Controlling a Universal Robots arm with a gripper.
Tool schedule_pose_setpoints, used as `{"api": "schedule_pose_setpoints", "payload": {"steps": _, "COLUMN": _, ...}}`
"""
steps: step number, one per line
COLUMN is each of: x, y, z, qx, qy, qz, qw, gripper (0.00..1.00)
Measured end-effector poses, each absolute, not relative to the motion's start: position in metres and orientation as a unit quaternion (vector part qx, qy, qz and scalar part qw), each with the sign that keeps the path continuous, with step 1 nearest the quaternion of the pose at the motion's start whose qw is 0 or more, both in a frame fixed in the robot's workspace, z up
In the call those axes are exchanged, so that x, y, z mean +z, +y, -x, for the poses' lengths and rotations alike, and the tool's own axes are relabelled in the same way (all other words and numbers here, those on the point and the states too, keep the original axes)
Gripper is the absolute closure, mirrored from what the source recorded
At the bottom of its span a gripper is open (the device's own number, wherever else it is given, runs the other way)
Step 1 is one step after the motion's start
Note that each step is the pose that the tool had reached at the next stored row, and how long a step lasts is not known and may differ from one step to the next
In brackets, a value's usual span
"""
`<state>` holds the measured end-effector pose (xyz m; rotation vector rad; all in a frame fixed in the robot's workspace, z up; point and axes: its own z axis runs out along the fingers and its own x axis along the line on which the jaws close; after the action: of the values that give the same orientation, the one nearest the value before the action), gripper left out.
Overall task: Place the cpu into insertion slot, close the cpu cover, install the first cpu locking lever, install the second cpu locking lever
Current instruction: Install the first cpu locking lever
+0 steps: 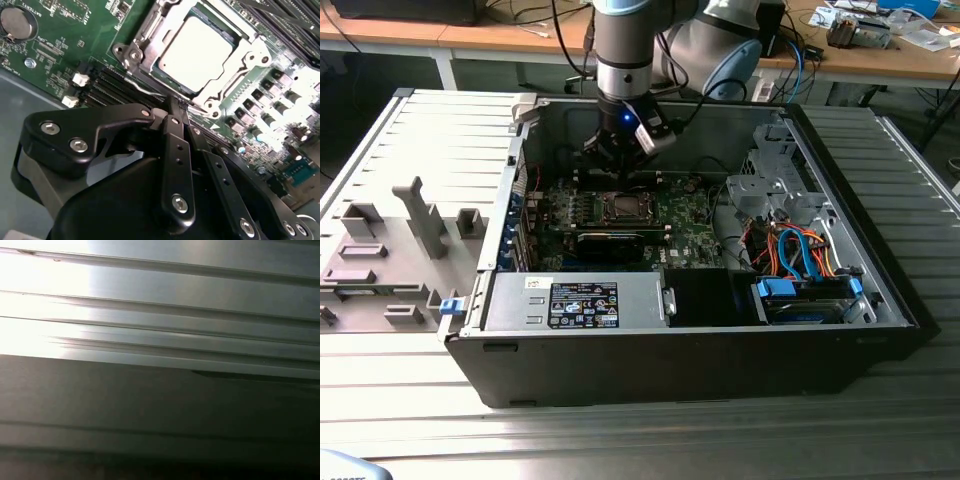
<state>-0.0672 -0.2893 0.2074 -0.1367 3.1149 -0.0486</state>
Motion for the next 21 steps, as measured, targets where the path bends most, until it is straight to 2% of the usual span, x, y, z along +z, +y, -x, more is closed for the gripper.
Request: {"api": "schedule_pose_setpoints", "payload": {"steps": 21, "x": 0.201, "y": -0.289, "z": 0.047, "qx": -0.016, "qy": 0.999, "qz": 0.044, "qw": 0.011, "gripper": 0.89}}
